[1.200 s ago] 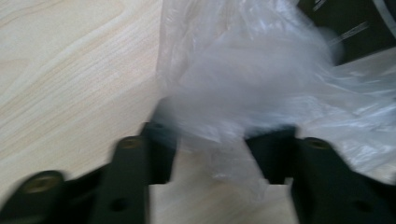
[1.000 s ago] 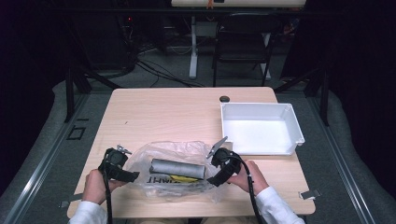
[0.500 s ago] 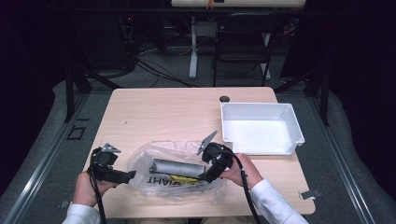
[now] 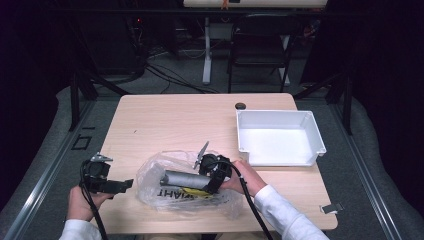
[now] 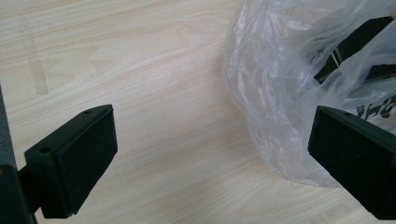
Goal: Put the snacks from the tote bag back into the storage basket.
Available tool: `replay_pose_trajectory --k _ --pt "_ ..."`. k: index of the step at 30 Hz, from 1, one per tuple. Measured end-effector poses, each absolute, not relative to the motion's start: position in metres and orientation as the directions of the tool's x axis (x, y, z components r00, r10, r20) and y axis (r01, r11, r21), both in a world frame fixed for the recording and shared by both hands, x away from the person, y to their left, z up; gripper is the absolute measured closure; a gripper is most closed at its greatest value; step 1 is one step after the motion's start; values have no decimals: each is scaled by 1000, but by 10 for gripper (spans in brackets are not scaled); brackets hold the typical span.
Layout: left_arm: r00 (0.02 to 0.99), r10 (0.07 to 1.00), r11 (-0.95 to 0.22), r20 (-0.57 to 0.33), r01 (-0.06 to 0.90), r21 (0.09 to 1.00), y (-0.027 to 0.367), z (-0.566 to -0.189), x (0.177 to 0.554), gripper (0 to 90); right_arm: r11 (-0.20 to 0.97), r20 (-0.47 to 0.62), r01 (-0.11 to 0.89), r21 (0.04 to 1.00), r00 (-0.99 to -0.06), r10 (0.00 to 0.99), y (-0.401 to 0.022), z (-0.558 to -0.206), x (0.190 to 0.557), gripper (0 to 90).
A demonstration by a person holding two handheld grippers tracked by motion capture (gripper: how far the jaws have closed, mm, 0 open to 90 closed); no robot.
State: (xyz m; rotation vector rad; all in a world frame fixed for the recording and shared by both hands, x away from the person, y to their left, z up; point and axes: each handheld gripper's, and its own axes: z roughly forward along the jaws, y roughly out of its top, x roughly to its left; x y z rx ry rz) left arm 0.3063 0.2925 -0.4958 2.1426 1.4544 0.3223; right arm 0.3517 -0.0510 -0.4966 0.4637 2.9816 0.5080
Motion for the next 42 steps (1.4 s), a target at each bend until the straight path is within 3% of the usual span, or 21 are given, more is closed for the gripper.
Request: replay_pose_trajectory --k 13,25,42 --pt "406 909 -302 -97 800 519 287 -505 312 5 940 -38 241 242 -966 257 -36 -512 354 388" --pt "418 904 -318 -94 802 506 285 -508 314 5 960 -36 226 167 -971 235 -19 -521 359 387" --pt "417 905 -320 -90 804 501 286 -509 314 5 953 -15 235 193 -970 242 -19 -516 358 425"
